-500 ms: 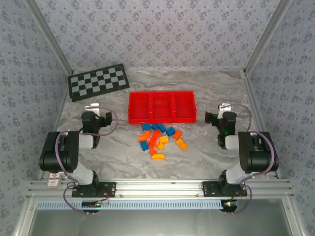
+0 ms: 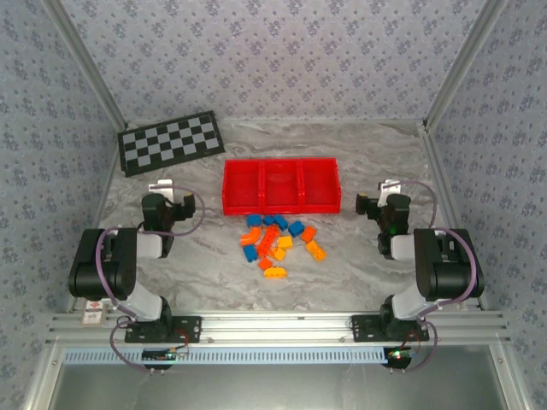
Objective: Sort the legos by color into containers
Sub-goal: Pick up the lego from the bottom-center of the table.
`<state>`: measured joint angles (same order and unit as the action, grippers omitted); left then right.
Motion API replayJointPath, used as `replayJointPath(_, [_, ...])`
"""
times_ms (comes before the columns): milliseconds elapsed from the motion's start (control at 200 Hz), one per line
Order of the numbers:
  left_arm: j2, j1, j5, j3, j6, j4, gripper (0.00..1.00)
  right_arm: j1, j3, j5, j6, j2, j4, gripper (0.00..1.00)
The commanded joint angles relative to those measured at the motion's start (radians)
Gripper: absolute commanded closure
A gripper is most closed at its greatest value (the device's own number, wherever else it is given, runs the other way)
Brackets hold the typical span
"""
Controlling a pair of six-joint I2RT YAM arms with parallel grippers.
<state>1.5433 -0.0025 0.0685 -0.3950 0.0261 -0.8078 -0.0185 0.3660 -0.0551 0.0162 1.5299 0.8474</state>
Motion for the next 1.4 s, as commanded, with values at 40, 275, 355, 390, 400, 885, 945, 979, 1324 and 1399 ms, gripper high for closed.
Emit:
replayJointPath(40, [-0.007, 0.01, -0.024, -0.022, -0.008, 0.001, 0.0, -0.008, 0.018, 0.018, 0.007, 0.004, -0.005, 0.0])
replayJointPath(275, [-0.008, 0.021, -0.042, -0.024, -0.002, 0.002, 0.0, -0.014, 0.018, 0.032, 0.002, 0.004, -0.008, 0.0])
replayJointPath(355, [-0.008, 0.018, -0.04, -0.024, -0.004, 0.004, 0.0, -0.021, 0.016, 0.047, -0.004, 0.003, -0.004, 0.0])
replayJointPath(390, [-0.014, 0.011, -0.033, -0.038, -0.012, 0.015, 0.0, -0.02, 0.015, 0.038, -0.001, 0.002, 0.004, 0.0])
replayJointPath(400, [-0.021, 0.007, -0.031, -0.047, -0.016, 0.038, 0.0, -0.021, 0.014, 0.03, -0.002, 0.0, 0.012, 0.0])
replayJointPath(885, [-0.491, -0.307, 0.206, -0.501, 0.41, 1.274, 0.0, -0.124, 0.416, 0.315, -0.528, -0.57, -1.195, 0.01])
replayJointPath(945, [-0.546, -0.313, 0.132, -0.498, 0.468, 1.376, 0.0, -0.074, 0.451, 0.406, -0.499, -0.559, -1.298, 0.02])
replayJointPath(979, [-0.583, -0.315, 0.095, -0.488, 0.493, 1.427, 0.0, -0.033, 0.47, 0.428, -0.476, -0.549, -1.361, 0.02])
replayJointPath(1324, [-1.04, -0.32, 0.011, -0.414, 0.549, 1.707, 0.0, 0.513, 0.587, 0.166, -0.352, -0.326, -1.773, 0.02])
replayJointPath(1399, [-1.108, -0.32, -0.01, -0.38, 0.544, 1.662, 0.0, 0.57, 0.587, 0.121, -0.33, -0.251, -1.768, 0.06])
